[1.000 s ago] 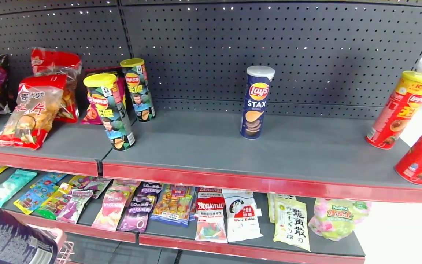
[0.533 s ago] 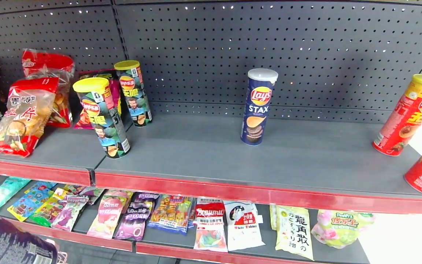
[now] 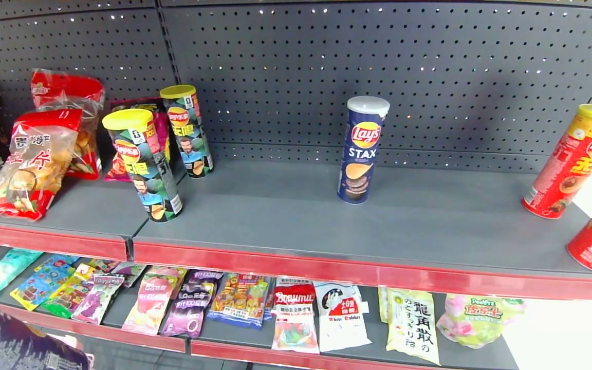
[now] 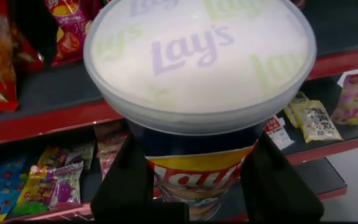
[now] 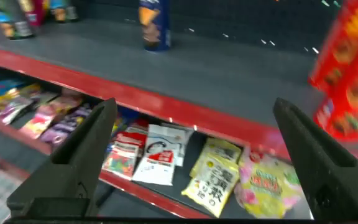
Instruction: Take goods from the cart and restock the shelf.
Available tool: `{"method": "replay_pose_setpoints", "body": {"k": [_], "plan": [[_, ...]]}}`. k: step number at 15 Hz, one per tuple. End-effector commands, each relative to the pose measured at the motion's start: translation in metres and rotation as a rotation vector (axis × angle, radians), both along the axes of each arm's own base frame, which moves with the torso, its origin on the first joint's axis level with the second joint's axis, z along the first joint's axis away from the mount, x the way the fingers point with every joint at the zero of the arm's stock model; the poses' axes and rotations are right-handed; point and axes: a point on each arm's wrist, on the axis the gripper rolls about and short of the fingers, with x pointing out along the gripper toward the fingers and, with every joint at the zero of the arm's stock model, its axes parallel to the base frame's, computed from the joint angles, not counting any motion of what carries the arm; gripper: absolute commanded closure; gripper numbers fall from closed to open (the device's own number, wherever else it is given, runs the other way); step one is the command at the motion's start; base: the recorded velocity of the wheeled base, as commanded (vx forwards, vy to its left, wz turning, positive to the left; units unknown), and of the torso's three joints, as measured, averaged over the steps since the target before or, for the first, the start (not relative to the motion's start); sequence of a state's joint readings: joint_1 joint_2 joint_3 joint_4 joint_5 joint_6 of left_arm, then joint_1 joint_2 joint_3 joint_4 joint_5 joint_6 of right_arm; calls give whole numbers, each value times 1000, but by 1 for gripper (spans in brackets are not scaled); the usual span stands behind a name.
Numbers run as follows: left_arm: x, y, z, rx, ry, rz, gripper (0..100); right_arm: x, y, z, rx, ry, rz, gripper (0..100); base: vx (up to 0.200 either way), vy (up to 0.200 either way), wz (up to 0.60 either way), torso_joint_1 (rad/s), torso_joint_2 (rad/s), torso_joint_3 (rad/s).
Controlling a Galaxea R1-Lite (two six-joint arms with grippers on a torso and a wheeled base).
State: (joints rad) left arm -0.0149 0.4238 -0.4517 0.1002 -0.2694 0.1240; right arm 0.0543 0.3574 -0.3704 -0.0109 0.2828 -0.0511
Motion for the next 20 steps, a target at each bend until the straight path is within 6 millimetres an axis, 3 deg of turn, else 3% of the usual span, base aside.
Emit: {"method": "replay_pose_setpoints", "body": {"k": [1,3,4,5,10,15,20], "plan": [[4,0,-1,2,23,13,100,103,26,73,-59,151,303,0,0,0,0,0,0,0],[6,0,-1,1,37,16,100,161,48,65,-69,199,361,0,0,0,0,0,0,0],[6,0,-1,-1,36,18,100,173,52,62,-68,194,362,0,0,0,0,0,0,0],[4,0,-1,-1,28,19,100,207,62,56,-67,182,362,0,0,0,0,0,0,0],[2,1,2,1,10,56,100,280,83,45,-75,206,412,0,0,0,0,0,0,0],[0,1,2,1,2,60,100,337,77,37,-100,188,416,0,0,0,0,12,0,2],[1,1,2,3,2,66,100,353,84,39,-97,165,455,0,0,0,0,0,0,0]]}}
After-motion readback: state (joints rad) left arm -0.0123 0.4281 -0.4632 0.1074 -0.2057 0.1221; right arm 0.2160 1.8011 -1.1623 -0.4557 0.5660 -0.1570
